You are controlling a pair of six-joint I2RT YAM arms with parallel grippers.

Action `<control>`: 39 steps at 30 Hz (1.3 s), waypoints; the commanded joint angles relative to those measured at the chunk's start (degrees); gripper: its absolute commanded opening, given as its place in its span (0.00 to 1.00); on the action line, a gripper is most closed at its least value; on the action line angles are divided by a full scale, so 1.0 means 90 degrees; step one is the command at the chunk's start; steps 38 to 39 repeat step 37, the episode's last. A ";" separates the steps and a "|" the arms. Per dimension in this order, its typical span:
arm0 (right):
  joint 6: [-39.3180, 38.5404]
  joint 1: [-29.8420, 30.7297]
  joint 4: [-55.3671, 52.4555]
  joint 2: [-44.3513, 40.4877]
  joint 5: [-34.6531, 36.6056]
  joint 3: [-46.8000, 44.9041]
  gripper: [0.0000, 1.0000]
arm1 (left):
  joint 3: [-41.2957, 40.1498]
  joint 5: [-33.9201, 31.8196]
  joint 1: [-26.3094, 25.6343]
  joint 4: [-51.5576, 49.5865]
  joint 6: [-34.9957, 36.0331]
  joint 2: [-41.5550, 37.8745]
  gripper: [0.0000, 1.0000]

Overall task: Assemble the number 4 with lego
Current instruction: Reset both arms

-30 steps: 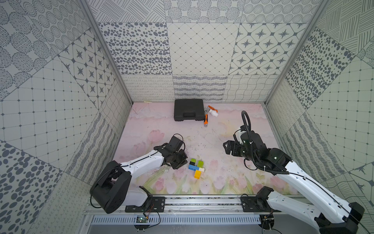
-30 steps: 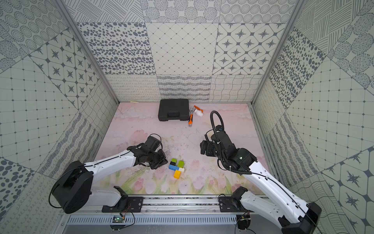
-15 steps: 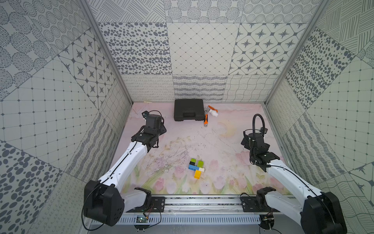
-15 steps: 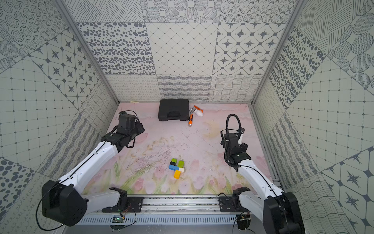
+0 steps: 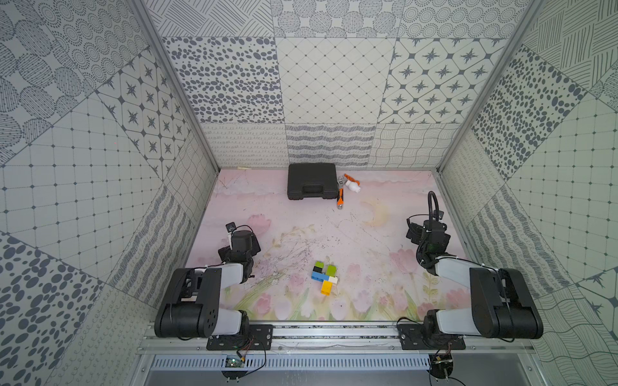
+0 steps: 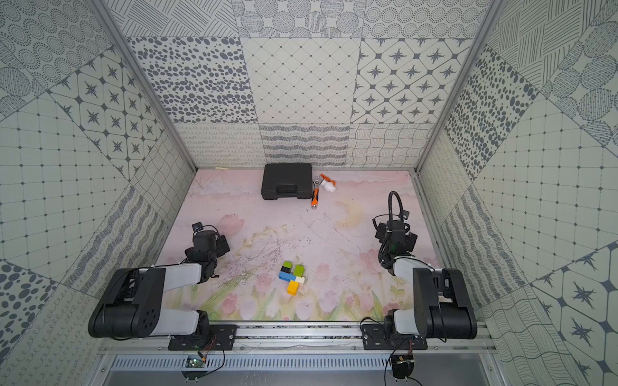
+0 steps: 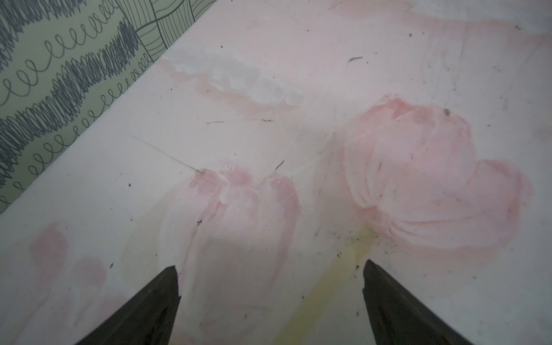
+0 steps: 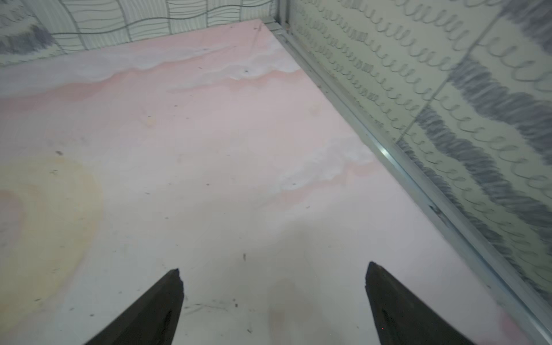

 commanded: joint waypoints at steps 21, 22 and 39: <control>-0.0784 0.0462 0.2629 0.0993 -0.1198 -0.0218 0.99 | 0.0570 0.0885 -0.0432 0.2716 0.1410 0.1112 0.99; -0.0784 0.0462 0.2635 0.0987 -0.1197 -0.0217 0.99 | 0.0548 0.0850 -0.0451 0.2734 0.1436 0.1122 0.99; -0.0848 0.0521 0.2618 0.0998 -0.1165 -0.0191 0.99 | 0.0571 0.0846 -0.0454 0.2679 0.1423 0.1092 0.99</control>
